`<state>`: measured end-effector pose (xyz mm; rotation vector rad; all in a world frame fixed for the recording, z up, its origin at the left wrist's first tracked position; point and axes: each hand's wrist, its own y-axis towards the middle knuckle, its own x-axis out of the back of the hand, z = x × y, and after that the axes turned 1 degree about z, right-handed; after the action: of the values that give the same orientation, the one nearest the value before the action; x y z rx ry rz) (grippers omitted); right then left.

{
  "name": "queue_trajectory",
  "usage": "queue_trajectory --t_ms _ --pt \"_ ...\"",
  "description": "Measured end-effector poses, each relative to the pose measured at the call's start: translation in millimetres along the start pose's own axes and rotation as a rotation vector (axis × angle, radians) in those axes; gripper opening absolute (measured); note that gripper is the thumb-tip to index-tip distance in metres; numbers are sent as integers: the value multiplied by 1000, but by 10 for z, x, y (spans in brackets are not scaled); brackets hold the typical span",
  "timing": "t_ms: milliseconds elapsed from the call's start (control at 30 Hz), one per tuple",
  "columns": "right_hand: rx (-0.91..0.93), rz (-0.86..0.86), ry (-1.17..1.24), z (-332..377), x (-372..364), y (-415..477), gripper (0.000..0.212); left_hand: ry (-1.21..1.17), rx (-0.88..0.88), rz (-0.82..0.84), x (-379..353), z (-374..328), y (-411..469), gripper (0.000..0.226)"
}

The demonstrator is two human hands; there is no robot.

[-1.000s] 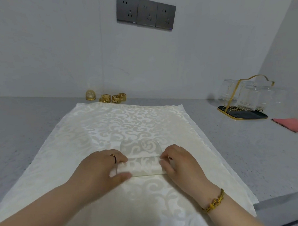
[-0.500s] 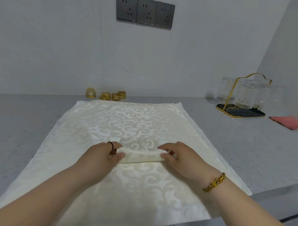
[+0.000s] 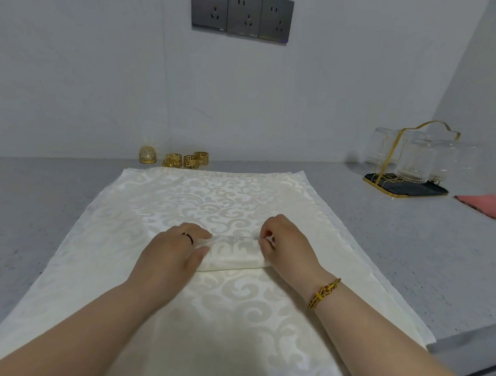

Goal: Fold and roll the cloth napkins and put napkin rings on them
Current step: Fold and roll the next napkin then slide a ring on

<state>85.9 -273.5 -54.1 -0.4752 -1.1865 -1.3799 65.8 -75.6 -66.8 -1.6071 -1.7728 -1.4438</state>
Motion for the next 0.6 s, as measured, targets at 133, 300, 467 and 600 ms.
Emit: queue_trajectory --t_ms 133,300,467,600 --pt "97 80 3 -14 63 -69 17 227 -253 134 35 -38 -40 43" --pt "137 212 -56 -54 139 -211 39 158 -109 193 4 -111 18 46" --pt "169 197 -73 -28 210 -333 37 185 -106 239 73 -116 -66 44" --pt "173 303 -21 2 304 -485 37 99 -85 386 244 -86 -195 41"
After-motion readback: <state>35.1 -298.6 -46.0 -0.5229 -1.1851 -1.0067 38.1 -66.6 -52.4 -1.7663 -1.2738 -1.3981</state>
